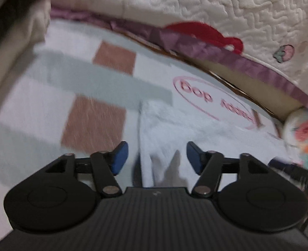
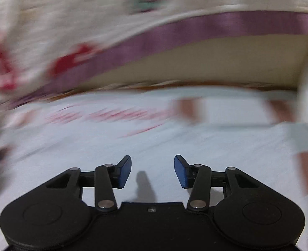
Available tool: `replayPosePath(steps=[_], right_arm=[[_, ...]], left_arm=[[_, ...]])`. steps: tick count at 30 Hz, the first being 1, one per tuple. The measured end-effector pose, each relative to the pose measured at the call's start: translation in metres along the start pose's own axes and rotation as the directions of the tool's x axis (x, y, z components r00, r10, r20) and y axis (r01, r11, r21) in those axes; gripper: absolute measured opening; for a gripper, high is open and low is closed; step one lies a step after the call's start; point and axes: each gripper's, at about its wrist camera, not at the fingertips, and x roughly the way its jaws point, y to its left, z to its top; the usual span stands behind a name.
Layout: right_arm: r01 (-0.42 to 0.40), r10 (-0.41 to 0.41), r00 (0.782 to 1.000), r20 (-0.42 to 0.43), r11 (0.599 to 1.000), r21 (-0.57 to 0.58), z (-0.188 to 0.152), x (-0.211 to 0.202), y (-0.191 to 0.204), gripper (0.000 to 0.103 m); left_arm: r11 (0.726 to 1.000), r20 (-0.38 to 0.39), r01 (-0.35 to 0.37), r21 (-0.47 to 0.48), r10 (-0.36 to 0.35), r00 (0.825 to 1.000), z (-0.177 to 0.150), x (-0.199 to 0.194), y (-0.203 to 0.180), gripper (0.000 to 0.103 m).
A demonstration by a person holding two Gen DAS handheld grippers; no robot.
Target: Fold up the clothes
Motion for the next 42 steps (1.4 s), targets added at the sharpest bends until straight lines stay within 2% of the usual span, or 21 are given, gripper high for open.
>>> replayPosePath(steps=[3,6,10,13,14,15,16,18,20,21,22,23,24,27,30,32,35,37,40,41,42], right_arm=[[-0.183,0.174,0.982,-0.08,0.973,-0.137,-0.031,-0.013,0.054,0.051],[-0.353,0.325,0.933,-0.157,0.913,-0.203,-0.057,-0.025,0.102,0.051],[-0.49,0.425,0.867,-0.261,0.821,-0.292,-0.08,-0.04,0.159,0.051],[-0.562,0.442,0.824,-0.355,0.721,-0.407,-0.095,-0.052,0.199,0.051],[-0.579,0.441,0.813,-0.38,0.683,-0.446,-0.101,-0.056,0.212,0.052],[-0.588,0.432,0.807,-0.402,0.651,-0.48,-0.107,-0.058,0.224,0.053],[-0.589,0.416,0.807,-0.42,0.627,-0.51,-0.114,-0.058,0.233,0.053],[-0.564,0.367,0.824,-0.432,0.601,-0.566,-0.125,-0.054,0.245,0.054],[-0.519,0.319,0.853,-0.413,0.603,-0.606,-0.136,-0.049,0.249,0.054],[-0.506,0.313,0.861,-0.402,0.607,-0.612,-0.139,-0.047,0.248,0.05],[-0.497,0.313,0.867,-0.389,0.613,-0.615,-0.141,-0.047,0.247,0.042],[-0.494,0.323,0.868,-0.376,0.626,-0.603,-0.141,-0.048,0.244,0.013],[-0.496,0.338,0.868,-0.364,0.644,-0.583,-0.138,-0.05,0.24,0.011],[-0.53,0.404,0.846,-0.349,0.716,-0.455,-0.124,-0.053,0.226,0.008],[-0.527,0.429,0.846,-0.317,0.764,-0.373,-0.119,-0.057,0.219,0.008],[-0.514,0.428,0.853,-0.299,0.789,-0.337,-0.12,-0.058,0.221,0.008],[-0.516,0.426,0.848,-0.316,0.802,-0.301,-0.123,-0.052,0.223,0.008],[-0.531,0.443,0.832,-0.334,0.81,-0.247,-0.123,-0.047,0.22,0.008],[-0.559,0.466,0.806,-0.364,0.802,-0.211,-0.122,-0.043,0.217,0.009],[-0.571,0.476,0.798,-0.371,0.794,-0.21,-0.122,-0.045,0.218,0.012],[-0.603,0.505,0.775,-0.38,0.772,-0.203,-0.124,-0.049,0.22,0.011]], left_arm=[[0.998,-0.065,0.057,-0.012,-0.058,0.996,-0.007,0.003,0.002,0.065],[0.997,-0.032,0.042,0.069,-0.04,0.999,-0.008,0.007,-0.012,0.072],[0.991,0.017,0.01,0.137,-0.013,1.0,-0.009,0.014,-0.026,0.071],[0.983,0.051,-0.02,0.18,0.011,0.999,-0.008,0.02,-0.034,0.069],[0.982,0.046,-0.013,0.186,0.005,0.999,-0.008,0.021,-0.033,0.058],[0.981,0.04,-0.005,0.192,-0.002,0.999,-0.007,0.022,-0.033,0.032],[0.98,0.034,0.003,0.197,-0.009,0.999,-0.006,0.023,-0.032,0.018],[0.983,0.027,0.024,0.18,-0.029,0.999,-0.005,0.023,-0.029,0.011],[0.988,0.035,0.043,0.145,-0.049,0.998,-0.002,0.021,-0.024,0.009],[0.988,0.05,0.046,0.149,-0.054,0.997,-0.001,0.019,-0.025,0.008],[0.986,0.07,0.041,0.162,-0.053,0.996,0.001,0.016,-0.028,0.008],[0.985,0.088,0.036,0.169,-0.051,0.995,0.004,0.013,-0.032,0.008],[0.984,0.105,0.03,0.175,-0.049,0.993,0.007,0.009,-0.035,0.008],[0.979,0.145,0.003,0.206,-0.034,0.989,0.013,0.004,-0.044,0.008],[0.966,0.149,-0.054,0.253,0.016,0.989,0.011,0.011,-0.049,0.008],[0.968,0.133,-0.076,0.238,0.045,0.99,0.007,0.019,-0.043,0.008],[0.979,0.112,-0.067,0.191,0.046,0.993,0.003,0.027,-0.031,0.008],[0.984,0.104,-0.052,0.169,0.035,0.994,0.004,0.027,-0.027,0.008],[0.979,0.106,-0.073,0.192,0.053,0.993,0.001,0.029,-0.03,0.009],[0.978,0.108,-0.085,0.192,0.065,0.992,0.001,0.028,-0.032,0.014],[0.977,0.111,-0.098,0.19,0.078,0.991,0.0,0.027,-0.033,0.022]])
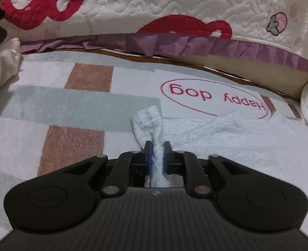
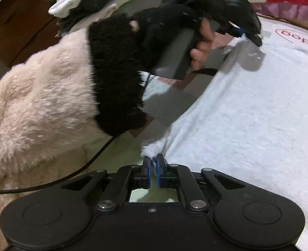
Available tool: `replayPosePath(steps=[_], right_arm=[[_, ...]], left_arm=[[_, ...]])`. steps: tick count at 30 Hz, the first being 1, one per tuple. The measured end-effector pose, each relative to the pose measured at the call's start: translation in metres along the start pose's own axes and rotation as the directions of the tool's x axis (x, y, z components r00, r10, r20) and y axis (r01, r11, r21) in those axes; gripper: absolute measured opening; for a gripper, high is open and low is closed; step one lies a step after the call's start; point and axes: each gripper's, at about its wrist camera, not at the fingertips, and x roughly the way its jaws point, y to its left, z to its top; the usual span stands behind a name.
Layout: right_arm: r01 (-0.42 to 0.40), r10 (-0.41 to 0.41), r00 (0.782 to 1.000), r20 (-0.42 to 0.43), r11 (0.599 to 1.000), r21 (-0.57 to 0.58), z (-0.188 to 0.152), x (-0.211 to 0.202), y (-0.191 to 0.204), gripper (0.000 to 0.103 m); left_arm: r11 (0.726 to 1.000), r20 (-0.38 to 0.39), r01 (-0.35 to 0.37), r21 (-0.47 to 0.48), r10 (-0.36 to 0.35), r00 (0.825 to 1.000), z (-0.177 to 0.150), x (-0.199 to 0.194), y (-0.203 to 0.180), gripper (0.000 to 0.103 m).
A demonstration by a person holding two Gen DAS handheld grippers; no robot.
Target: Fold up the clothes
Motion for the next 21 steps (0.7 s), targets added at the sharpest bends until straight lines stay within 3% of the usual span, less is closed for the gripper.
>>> replayPosePath(steps=[2,3,5,7,8,11,14,16,19,21], right_arm=[[-0.124,0.124,0.992,-0.009,0.992,-0.003,-0.005,-0.005,0.008,0.016],[-0.142,0.142,0.99,0.013,0.99,0.004,-0.008,-0.014,0.007,0.027],[-0.079,0.073,0.992,0.106,0.995,0.053,-0.017,-0.044,-0.012,0.034],[0.055,-0.088,0.981,0.175,0.981,0.188,-0.032,-0.088,-0.052,0.035],[0.127,-0.184,0.965,0.189,0.952,0.278,-0.045,-0.112,-0.074,0.035],[0.276,-0.434,0.88,0.193,0.798,0.535,-0.093,-0.183,-0.125,0.037],[0.331,-0.626,0.767,0.144,0.576,0.747,-0.153,-0.251,-0.159,0.039],[0.323,-0.716,0.693,0.084,0.412,0.852,-0.195,-0.282,-0.161,0.041],[0.204,-0.766,0.638,0.073,0.26,0.944,-0.249,-0.308,-0.157,0.043],[0.129,-0.77,0.631,0.094,0.224,0.966,-0.26,-0.303,-0.164,0.044]], left_arm=[[0.998,0.005,-0.061,0.013,0.061,0.998,0.002,-0.01,-0.004,0.037],[0.996,0.017,-0.085,0.025,0.084,0.996,0.003,-0.017,-0.007,0.039],[0.991,0.056,-0.112,0.078,0.108,0.993,0.002,-0.043,-0.02,0.042],[0.984,0.097,-0.123,0.129,0.111,0.989,-0.002,-0.07,-0.035,0.045],[0.985,0.101,-0.092,0.147,0.078,0.992,-0.005,-0.081,-0.046,0.048],[0.981,0.068,0.059,0.183,-0.073,0.995,-0.02,-0.103,-0.089,0.05],[0.956,-0.028,0.221,0.193,-0.22,0.975,-0.048,-0.102,-0.146,0.05],[0.931,-0.099,0.261,0.255,-0.243,0.965,-0.075,-0.094,-0.183,0.05],[0.869,-0.164,0.248,0.429,-0.195,0.967,-0.116,-0.084,-0.222,0.05],[0.84,-0.204,0.266,0.474,-0.189,0.961,-0.134,-0.079,-0.229,0.05]])
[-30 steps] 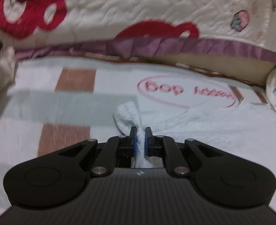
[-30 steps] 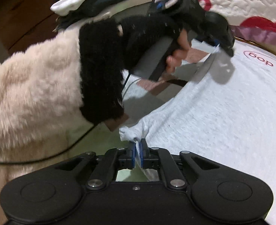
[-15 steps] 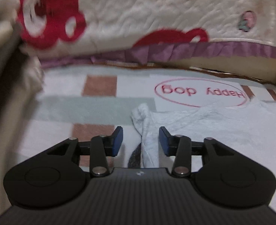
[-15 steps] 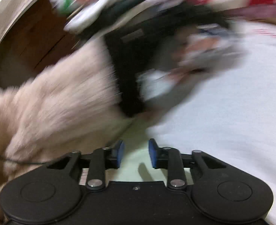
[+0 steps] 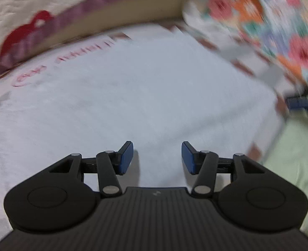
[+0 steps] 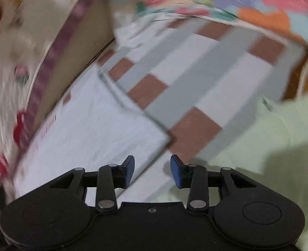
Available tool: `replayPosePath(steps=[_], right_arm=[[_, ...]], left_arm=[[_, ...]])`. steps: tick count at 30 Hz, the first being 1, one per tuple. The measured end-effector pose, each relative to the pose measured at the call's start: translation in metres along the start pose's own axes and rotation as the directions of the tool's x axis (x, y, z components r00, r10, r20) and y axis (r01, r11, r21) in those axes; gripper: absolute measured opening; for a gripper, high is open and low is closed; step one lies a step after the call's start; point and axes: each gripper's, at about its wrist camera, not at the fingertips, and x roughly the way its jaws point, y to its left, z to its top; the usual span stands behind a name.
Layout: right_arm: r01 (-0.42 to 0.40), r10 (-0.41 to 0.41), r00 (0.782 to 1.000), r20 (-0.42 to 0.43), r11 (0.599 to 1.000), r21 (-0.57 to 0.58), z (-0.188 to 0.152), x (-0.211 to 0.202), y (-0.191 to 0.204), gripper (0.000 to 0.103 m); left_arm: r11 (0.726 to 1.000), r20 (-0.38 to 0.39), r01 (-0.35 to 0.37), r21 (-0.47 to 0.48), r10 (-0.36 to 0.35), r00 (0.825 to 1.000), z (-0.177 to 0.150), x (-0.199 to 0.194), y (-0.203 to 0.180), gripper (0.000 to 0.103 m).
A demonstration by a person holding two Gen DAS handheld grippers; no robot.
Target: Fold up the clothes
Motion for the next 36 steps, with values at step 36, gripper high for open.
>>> replayPosePath(steps=[36], right_arm=[[-0.189,0.182,0.975,0.125,0.981,0.05,-0.014,0.064,0.008,0.041]], left_arm=[[0.982,-0.186,0.138,-0.132,-0.161,0.969,-0.015,-0.008,0.025,0.059]])
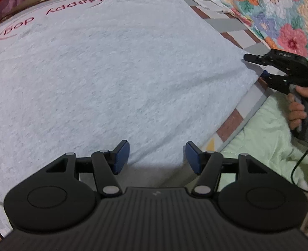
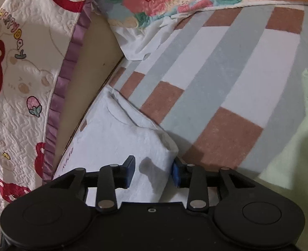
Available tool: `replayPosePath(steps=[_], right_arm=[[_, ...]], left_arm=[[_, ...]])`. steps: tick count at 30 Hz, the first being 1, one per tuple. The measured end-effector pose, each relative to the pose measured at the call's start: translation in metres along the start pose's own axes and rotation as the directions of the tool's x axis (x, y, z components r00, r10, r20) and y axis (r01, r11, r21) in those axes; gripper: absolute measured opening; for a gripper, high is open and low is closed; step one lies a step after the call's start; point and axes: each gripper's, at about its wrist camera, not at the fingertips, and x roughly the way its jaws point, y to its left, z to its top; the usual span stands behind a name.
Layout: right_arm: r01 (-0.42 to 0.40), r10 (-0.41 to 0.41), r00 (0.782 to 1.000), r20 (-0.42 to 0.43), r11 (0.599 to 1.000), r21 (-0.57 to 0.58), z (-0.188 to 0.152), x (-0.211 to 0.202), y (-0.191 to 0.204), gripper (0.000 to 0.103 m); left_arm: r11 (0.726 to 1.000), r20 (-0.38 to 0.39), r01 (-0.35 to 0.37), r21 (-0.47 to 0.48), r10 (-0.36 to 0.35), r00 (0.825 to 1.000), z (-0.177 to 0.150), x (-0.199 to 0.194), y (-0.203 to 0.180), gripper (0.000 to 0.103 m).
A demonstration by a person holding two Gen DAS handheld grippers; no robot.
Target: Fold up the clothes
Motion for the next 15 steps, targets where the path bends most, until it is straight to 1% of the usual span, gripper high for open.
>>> replayPosePath(steps=[1,2,4,6,7,8,10,12,13,14,15], right_arm=[[-0.004,0.003,1.0,-0.007,1.0,-0.023,0.002,0.005,0.005,0.035],[-0.008,0.007,1.0,-0.024,0.998,-0.059,0.006,0.012,0.014,0.005],[-0.027,0.021,0.999,-0.05,0.993,-0.119,0.011,0.023,0.033,0.006],[-0.074,0.066,0.996,-0.055,0.987,-0.143,0.011,0.024,0.056,0.006],[-0.097,0.088,0.994,-0.065,0.984,-0.148,0.011,0.025,0.068,0.006],[-0.121,0.109,0.991,-0.083,0.982,-0.146,0.01,0.027,0.081,0.006],[-0.171,0.154,0.98,-0.123,0.975,-0.141,0.007,0.031,0.107,0.006],[-0.243,0.214,0.959,-0.188,0.959,-0.147,0.0,0.04,0.141,0.006],[-0.283,0.243,0.943,-0.226,0.945,-0.166,-0.007,0.044,0.161,0.006],[-0.324,0.268,0.925,-0.269,0.926,-0.193,-0.015,0.049,0.182,0.006],[-0.365,0.29,0.905,-0.311,0.905,-0.218,-0.023,0.054,0.203,0.006]], left_arm=[[1.0,-0.002,0.007,-0.018,-0.007,1.0,0.001,-0.002,0.004,0.059],[0.999,0.002,0.006,-0.038,-0.006,1.0,0.002,-0.005,0.008,0.059],[0.995,0.019,-0.013,-0.098,0.015,1.0,0.003,-0.022,0.023,0.059],[0.984,0.114,0.004,-0.178,0.017,0.993,-0.001,-0.054,0.041,0.061],[0.974,0.173,0.019,-0.227,0.021,0.985,-0.007,-0.073,0.054,0.062],[0.962,0.212,0.023,-0.272,0.037,0.977,-0.015,-0.086,0.065,0.063],[0.93,0.255,0.01,-0.368,0.09,0.963,-0.032,-0.103,0.091,0.063],[0.895,0.273,0.009,-0.446,0.127,0.954,-0.047,-0.108,0.116,0.058],[0.878,0.279,0.015,-0.478,0.136,0.951,-0.054,-0.109,0.128,0.053],[0.861,0.285,0.022,-0.509,0.145,0.948,-0.06,-0.11,0.139,0.044],[0.844,0.297,0.045,-0.534,0.138,0.945,-0.065,-0.11,0.147,0.043]])
